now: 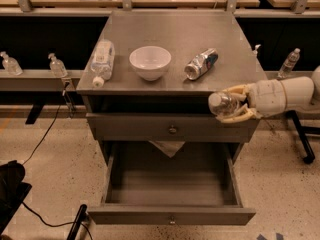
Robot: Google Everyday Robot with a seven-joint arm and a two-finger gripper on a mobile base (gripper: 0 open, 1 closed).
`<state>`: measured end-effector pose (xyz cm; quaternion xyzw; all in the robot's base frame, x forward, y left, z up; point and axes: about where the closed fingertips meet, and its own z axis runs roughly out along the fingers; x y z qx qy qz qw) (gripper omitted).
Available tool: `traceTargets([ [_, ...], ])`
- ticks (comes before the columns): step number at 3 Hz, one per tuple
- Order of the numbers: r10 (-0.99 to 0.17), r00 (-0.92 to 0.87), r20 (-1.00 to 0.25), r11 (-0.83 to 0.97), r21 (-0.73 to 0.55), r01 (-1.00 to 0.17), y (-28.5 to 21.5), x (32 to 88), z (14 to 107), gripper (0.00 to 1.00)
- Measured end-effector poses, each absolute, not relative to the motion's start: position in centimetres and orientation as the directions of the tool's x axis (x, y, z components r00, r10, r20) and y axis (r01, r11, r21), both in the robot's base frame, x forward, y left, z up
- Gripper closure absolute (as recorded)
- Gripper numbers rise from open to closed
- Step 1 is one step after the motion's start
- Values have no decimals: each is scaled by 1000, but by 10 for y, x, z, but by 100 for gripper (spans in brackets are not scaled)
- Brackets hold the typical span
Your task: Pick water bottle from middle drawer and place on counter
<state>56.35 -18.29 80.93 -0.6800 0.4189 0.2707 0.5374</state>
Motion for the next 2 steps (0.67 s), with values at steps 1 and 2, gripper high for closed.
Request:
traceTargets([
  [1, -231, 537, -812, -87, -532, -842, -177, 575, 845, 100],
  [2, -194, 554, -810, -51, -556, -830, -183, 584, 875, 100],
])
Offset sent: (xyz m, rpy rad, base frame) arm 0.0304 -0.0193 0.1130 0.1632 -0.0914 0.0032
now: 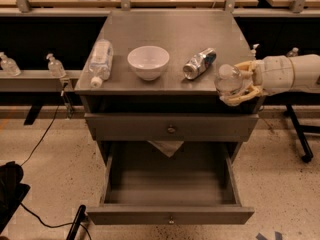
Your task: Pick water bottle from middle drawer and place on counter
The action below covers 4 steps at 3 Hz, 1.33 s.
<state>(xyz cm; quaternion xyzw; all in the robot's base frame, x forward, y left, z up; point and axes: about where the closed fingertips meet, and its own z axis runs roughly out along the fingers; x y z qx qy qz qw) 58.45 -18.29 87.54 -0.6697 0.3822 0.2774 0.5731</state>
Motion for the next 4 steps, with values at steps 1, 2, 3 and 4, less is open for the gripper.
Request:
traceTargets([
  [1, -183, 589, -787, -7, -598, -802, -195, 589, 911, 100],
  [2, -182, 623, -761, 18, -636, -772, -203, 596, 941, 100],
  [3, -236, 585, -776, 109, -619, -778, -224, 609, 951, 100],
  [4, -256, 568, -782, 165, -615, -771, -228, 622, 956, 100],
])
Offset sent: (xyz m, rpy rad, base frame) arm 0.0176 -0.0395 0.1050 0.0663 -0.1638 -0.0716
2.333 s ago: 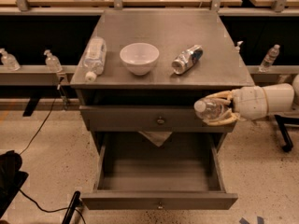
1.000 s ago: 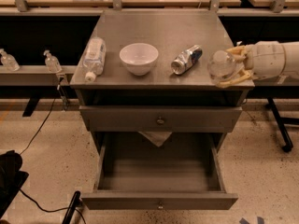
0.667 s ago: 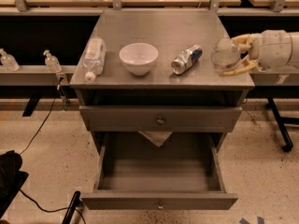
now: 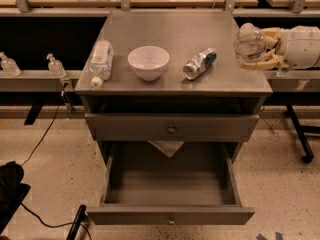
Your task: Pick water bottle from middle drawer and place on counter
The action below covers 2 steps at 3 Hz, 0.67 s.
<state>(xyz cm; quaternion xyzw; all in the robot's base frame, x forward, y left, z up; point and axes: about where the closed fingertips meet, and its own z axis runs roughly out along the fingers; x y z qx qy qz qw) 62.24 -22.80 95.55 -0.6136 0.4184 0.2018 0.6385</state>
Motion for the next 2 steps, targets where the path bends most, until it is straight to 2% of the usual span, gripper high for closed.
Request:
traceTargets([
  [1, -225, 545, -808, 214, -587, -781, -232, 626, 955, 100],
  [2, -117, 468, -876, 344, -478, -808, -240, 636, 962, 100],
])
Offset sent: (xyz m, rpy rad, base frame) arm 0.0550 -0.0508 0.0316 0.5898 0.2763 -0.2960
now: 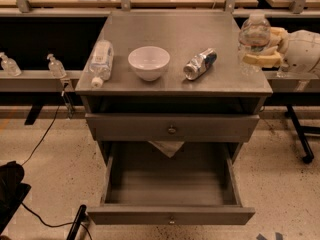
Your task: Pick water bottle from middle drawer and place on counter
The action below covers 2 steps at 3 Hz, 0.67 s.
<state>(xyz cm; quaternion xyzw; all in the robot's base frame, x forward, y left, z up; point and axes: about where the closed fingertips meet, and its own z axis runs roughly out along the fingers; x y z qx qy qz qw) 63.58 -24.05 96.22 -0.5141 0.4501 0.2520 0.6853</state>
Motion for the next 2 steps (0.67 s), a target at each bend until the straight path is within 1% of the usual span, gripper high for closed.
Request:
traceTargets([
  [1, 26, 364, -931, 479, -308, -822, -248, 660, 979, 100],
  [2, 135, 220, -966, 535, -115, -837, -252, 682, 983, 100],
])
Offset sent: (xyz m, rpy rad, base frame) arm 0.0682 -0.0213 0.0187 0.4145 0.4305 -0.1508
